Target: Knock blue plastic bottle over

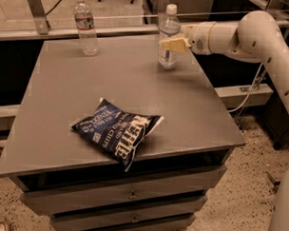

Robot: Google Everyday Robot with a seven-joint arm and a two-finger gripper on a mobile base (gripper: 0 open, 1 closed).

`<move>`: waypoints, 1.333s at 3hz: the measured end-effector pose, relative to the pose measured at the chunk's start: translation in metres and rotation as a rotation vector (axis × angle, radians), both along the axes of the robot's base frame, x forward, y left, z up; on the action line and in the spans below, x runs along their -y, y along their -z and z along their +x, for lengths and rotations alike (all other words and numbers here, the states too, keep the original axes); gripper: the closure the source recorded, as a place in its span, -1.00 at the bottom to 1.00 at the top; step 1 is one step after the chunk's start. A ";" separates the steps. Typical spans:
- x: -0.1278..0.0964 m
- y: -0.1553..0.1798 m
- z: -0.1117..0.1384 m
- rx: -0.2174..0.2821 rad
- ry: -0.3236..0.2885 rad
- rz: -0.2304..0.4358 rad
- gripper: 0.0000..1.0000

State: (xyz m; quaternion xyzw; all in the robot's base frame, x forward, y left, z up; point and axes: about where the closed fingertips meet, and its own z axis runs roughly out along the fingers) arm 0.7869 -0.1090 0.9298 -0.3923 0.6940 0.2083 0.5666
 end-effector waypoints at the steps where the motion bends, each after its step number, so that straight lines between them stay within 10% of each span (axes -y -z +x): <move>1: -0.001 -0.011 -0.010 0.015 -0.023 -0.048 0.37; 2: -0.012 -0.026 -0.031 0.014 -0.097 -0.165 0.83; 4: -0.047 0.005 -0.082 -0.102 -0.346 -0.632 1.00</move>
Offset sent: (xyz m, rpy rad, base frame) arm -0.0704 0.0207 0.0412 -0.3526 0.0193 0.2383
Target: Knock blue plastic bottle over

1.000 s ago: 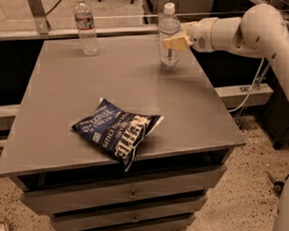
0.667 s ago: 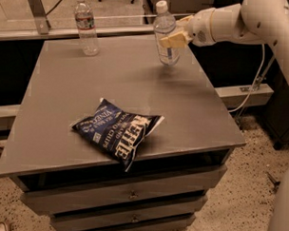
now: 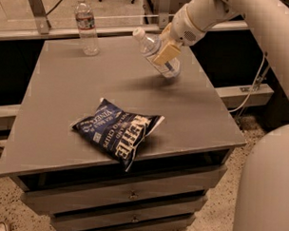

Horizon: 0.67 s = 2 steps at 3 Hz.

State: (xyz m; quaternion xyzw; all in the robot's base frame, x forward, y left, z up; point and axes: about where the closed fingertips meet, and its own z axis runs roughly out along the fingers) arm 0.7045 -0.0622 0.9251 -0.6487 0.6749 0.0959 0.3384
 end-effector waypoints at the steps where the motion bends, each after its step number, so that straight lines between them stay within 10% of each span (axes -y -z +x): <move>1: -0.009 0.034 -0.018 -0.083 -0.088 -0.181 0.94; 2: -0.017 0.050 -0.028 -0.125 -0.138 -0.245 0.47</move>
Offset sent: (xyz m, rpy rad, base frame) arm -0.0414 0.0201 -0.0624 -0.3206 0.1711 0.1927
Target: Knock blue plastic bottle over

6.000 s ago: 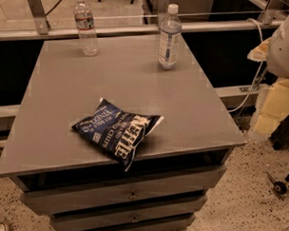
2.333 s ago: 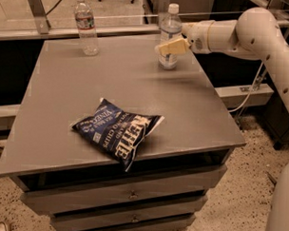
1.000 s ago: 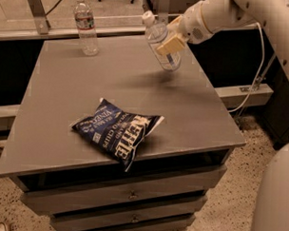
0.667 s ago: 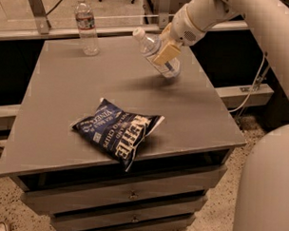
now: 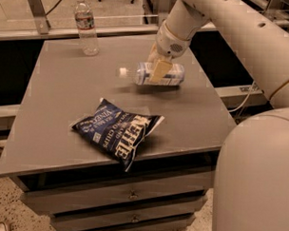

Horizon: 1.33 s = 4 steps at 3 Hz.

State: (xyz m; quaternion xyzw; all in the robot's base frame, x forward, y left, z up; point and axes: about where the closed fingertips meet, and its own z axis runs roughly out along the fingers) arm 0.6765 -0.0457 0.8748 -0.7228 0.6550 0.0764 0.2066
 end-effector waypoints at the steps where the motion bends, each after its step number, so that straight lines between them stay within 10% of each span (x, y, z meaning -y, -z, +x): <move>1: -0.010 0.009 -0.009 -0.028 -0.044 -0.026 0.03; 3: -0.020 -0.002 -0.026 -0.035 -0.098 0.016 -0.99; 4: 0.002 -0.041 -0.028 0.005 -0.082 0.163 -1.00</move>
Offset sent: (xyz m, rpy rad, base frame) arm -0.0301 0.0204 -0.0143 -0.0458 0.0648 0.1101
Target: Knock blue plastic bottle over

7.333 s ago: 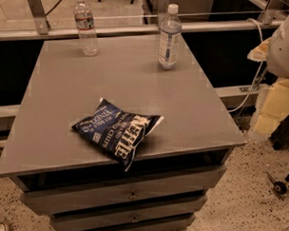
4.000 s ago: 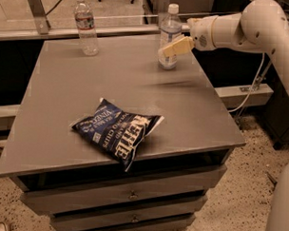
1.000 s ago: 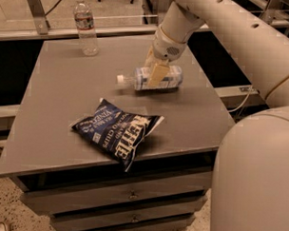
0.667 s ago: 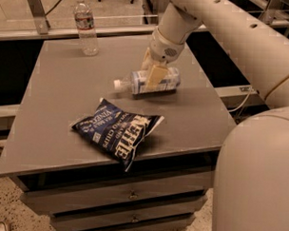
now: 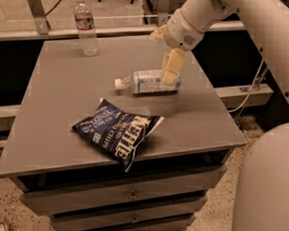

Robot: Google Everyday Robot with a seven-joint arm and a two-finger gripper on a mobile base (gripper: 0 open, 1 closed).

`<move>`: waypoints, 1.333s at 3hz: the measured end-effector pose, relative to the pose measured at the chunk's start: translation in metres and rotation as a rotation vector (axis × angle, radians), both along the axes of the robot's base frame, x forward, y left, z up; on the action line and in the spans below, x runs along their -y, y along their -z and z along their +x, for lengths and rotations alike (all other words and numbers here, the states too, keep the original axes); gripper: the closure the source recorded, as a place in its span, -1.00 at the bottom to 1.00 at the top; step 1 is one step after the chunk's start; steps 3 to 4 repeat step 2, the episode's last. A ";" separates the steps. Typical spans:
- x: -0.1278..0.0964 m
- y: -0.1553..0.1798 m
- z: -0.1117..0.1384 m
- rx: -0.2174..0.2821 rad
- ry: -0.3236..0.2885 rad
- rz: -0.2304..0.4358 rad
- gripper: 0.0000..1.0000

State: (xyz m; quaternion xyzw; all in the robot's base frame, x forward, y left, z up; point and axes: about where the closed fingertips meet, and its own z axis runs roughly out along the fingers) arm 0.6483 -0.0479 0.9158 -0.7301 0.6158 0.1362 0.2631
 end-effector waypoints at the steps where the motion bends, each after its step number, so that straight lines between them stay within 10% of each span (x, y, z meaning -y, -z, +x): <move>1: 0.054 -0.040 -0.006 0.023 0.069 0.188 -1.00; 2: 0.119 -0.077 -0.019 0.096 0.167 0.345 -1.00; 4: 0.119 -0.077 -0.019 0.096 0.167 0.345 -1.00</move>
Offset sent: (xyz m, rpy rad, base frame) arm -0.0397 -0.2266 0.1268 0.5292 -0.1924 -0.3118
